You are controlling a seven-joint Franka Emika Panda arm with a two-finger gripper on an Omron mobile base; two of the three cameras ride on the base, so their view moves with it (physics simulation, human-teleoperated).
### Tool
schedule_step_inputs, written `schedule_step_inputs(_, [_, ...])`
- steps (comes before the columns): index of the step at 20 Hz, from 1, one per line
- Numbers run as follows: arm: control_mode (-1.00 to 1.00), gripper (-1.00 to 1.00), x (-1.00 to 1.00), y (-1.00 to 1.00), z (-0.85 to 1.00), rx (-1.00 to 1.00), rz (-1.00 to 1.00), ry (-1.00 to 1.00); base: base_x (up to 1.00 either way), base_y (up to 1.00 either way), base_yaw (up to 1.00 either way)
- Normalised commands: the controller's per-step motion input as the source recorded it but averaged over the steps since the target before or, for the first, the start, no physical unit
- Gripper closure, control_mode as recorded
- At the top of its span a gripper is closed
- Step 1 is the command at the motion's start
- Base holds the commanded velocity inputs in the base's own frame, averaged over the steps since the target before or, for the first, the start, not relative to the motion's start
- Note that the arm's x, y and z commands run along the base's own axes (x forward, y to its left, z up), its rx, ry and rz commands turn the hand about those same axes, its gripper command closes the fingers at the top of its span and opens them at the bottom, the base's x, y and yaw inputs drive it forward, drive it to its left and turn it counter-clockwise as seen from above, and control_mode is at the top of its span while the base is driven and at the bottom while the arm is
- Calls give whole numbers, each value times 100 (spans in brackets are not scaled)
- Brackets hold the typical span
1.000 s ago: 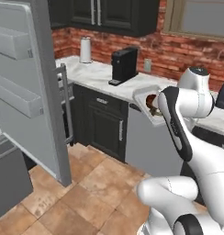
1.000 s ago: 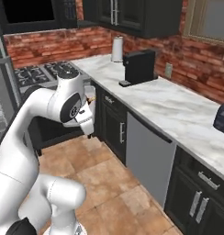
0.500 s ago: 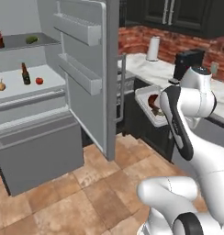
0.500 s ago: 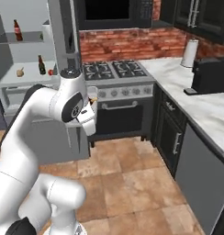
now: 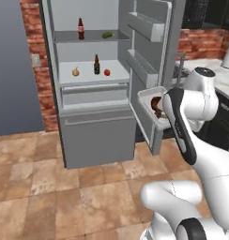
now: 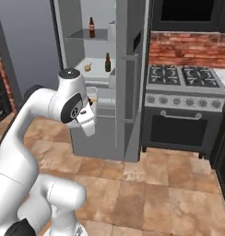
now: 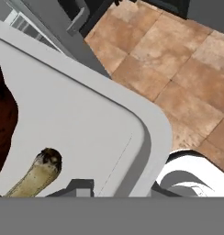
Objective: Place the tupperware on the top shelf of the fridge. Make space for the tupperware among the existing items by rearranging them on the shelves if needed. Close the fridge door when finished.
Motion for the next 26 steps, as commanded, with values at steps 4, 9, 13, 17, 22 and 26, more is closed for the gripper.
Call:
schedule_step_inputs(4, [100,100,0,0,0,0,0,0,50,1,39])
schedule_step_inputs(9, [100,100,0,0,0,0,0,0,81,0,22])
schedule_step_inputs(13, [100,100,0,0,0,0,0,0,67,-1,7])
schedule_step_inputs(17, [100,100,0,0,0,0,0,0,73,-3,0])
schedule_step_inputs(22, [100,100,0,0,0,0,0,0,82,0,-1])
schedule_step_inputs(26, [100,100,0,0,0,0,0,0,75,0,-4])
